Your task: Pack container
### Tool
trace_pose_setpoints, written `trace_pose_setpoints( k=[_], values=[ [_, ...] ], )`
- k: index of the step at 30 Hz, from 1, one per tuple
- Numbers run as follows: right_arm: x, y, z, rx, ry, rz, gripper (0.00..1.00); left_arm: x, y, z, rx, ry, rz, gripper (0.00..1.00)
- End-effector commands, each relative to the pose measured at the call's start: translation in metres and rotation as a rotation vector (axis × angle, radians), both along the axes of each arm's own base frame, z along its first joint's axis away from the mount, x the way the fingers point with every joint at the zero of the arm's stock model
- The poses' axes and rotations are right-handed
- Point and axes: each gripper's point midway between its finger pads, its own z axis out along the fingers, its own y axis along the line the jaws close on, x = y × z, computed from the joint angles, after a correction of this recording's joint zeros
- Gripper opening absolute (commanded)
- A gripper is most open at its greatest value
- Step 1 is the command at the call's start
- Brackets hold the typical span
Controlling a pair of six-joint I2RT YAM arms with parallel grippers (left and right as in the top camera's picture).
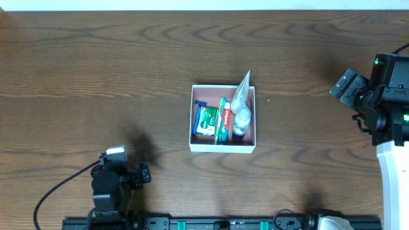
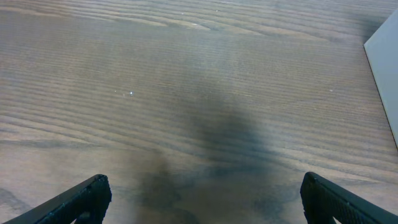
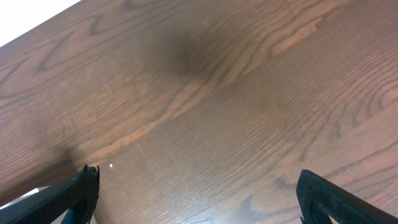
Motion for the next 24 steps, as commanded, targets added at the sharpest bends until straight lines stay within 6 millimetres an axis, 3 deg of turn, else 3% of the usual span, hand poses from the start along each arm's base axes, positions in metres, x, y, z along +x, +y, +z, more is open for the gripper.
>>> trace_pose_setpoints(
  k=[1,4,8,13,16,19,24],
  values=[
    [0.000,-0.003,0.003,-0.005,-0.004,-0.005,0.99,-0.001,0.000,-0.005,0.003,0.011,-0.001,0.98],
    [-0.001,-0.003,0.002,-0.005,0.001,-0.005,0.99,-0.001,0.000,-0.005,0.003,0.011,-0.001,0.98],
    [-0.022,-0.002,-0.006,-0.007,0.070,-0.009,0.99,-0.001,0.000,-0.005,0.003,0.012,-0.001,0.98],
    [-0.040,0.006,-0.011,-0.015,0.011,0.018,0.99,-0.001,0.000,-0.005,0.003,0.012,-0.001,0.98],
    [-0.047,0.021,-0.033,-0.038,-0.012,0.146,0.99,-0.001,0.000,-0.005,0.003,0.011,-0.001,0.98],
    [-0.064,0.040,-0.070,-0.024,-0.002,0.271,0.99,-0.001,0.000,-0.005,0.003,0.012,-0.001,0.98],
    [-0.094,0.057,-0.119,0.041,-0.010,0.330,0.99,-0.001,0.000,-0.005,0.003,0.011,-0.001,0.98]
  ],
)
